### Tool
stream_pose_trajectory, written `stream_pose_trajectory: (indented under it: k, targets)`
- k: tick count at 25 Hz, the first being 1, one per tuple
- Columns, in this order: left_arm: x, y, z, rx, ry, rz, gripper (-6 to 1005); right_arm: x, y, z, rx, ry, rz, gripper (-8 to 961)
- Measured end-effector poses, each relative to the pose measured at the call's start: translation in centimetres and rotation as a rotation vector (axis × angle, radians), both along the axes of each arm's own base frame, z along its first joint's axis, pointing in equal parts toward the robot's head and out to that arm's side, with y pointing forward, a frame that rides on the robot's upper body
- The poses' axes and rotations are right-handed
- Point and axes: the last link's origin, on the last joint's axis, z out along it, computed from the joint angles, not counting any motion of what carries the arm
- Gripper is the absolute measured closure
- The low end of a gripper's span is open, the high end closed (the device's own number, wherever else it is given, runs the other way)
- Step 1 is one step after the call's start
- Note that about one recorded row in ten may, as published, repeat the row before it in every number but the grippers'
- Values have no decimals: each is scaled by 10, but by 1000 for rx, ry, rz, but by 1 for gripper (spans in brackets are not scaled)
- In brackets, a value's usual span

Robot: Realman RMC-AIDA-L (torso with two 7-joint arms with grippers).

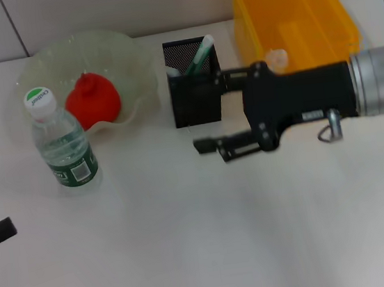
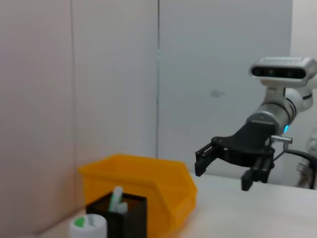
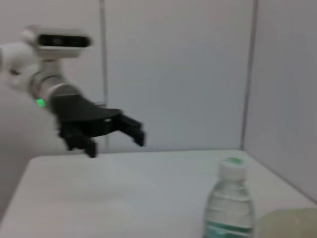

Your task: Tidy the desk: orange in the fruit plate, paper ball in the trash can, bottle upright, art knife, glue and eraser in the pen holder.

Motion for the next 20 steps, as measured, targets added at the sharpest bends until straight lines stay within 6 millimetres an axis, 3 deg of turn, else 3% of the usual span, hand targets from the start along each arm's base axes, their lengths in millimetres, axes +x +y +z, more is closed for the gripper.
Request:
stream_pose_trajectory:
  k: [9, 20]
  targets:
    - [12, 15, -27, -154, 92, -42, 166, 16, -29, -5, -97, -11, 33, 175]
    - [17, 24, -28, -150, 120, -68, 167, 16, -35, -18, -152, -36, 53, 176]
